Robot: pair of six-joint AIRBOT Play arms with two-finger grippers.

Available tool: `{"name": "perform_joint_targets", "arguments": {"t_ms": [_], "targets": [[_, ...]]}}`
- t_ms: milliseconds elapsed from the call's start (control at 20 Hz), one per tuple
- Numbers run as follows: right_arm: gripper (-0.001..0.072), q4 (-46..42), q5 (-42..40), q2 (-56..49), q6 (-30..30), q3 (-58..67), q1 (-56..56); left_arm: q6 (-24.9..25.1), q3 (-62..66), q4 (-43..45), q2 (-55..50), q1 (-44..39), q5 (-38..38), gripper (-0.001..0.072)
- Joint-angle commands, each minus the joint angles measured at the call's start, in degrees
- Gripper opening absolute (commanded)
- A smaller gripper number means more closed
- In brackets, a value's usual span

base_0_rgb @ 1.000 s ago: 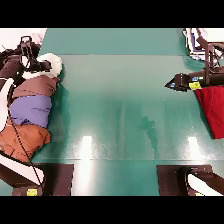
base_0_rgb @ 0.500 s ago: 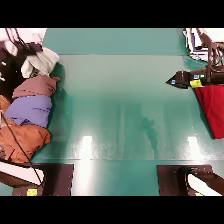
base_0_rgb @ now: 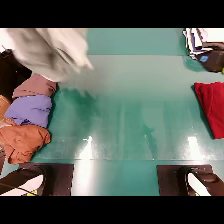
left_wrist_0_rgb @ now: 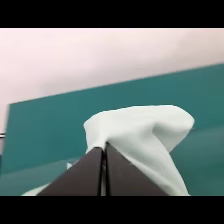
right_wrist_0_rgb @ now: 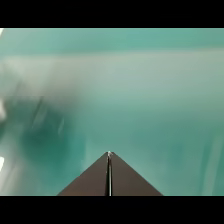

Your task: Fold the shirts.

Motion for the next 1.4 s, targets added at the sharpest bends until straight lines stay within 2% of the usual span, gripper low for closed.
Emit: {"name": "perform_joint_targets", "arguments": {"t_ms": [0, 100, 250, 300, 350, 400, 500, 650, 800, 900, 1050, 1350], "targets": [[0.0021, 0.33, -1.33, 4.70, 0.00, 0.02, -3.02, -2.03, -1.66, -0.02, 1.90, -11.39, -11.93, 0.0021], [0.0020, 0.33, -1.14, 6.10, 0.00, 0.02, -4.37, -4.15, -6.45, -0.42, 0.33, -19.21, -12.07, 0.0021], [0.0021, 0.33, 1.36, 6.82, 0.00, 0.02, -5.90, -4.15, -14.49, -4.87, -3.67, -29.49, -10.19, 0.0024], [0.0021, 0.26, 2.62, 6.64, 0.00, 0.02, -6.25, -4.11, -16.72, -7.08, -5.18, -31.41, -8.72, 0.0102], [0.0021, 0.28, 3.72, 6.49, 0.00, 0.00, -6.47, -4.09, -18.34, -7.80, -6.67, -32.65, -7.32, 0.0388], [0.0021, 0.31, 4.85, 6.14, 0.00, 0.00, -6.47, -4.17, -19.21, -7.19, -7.96, -32.87, -7.17, 0.0550], [0.0021, 0.33, 6.34, 5.29, 0.00, 0.02, -6.40, -6.29, -19.28, -2.47, -8.39, -30.38, -9.38, 0.0548], [0.0021, 0.35, 7.72, 3.56, 0.00, 0.02, -6.40, -7.93, -19.47, 3.10, -7.58, -20.87, -15.96, 0.0548], [0.0021, 0.39, 8.81, 1.77, 0.00, 0.00, -6.29, -8.68, -23.28, 1.07, -7.54, -9.01, -17.20, 0.0548], [0.0021, 0.39, 8.81, 0.52, 0.00, 0.02, -6.29, -8.59, -29.14, -4.09, -7.54, -2.89, -16.20, 0.0548], [0.0021, 0.42, 8.81, -1.31, 0.00, 0.02, -6.27, -6.67, -40.83, -11.50, -7.54, 2.16, -11.21, 0.0548], [0.0021, 0.15, 8.70, -4.94, -0.02, 0.02, -1.95, -5.55, -57.68, -22.29, -8.07, 2.78, 4.46, 0.0548]]}}
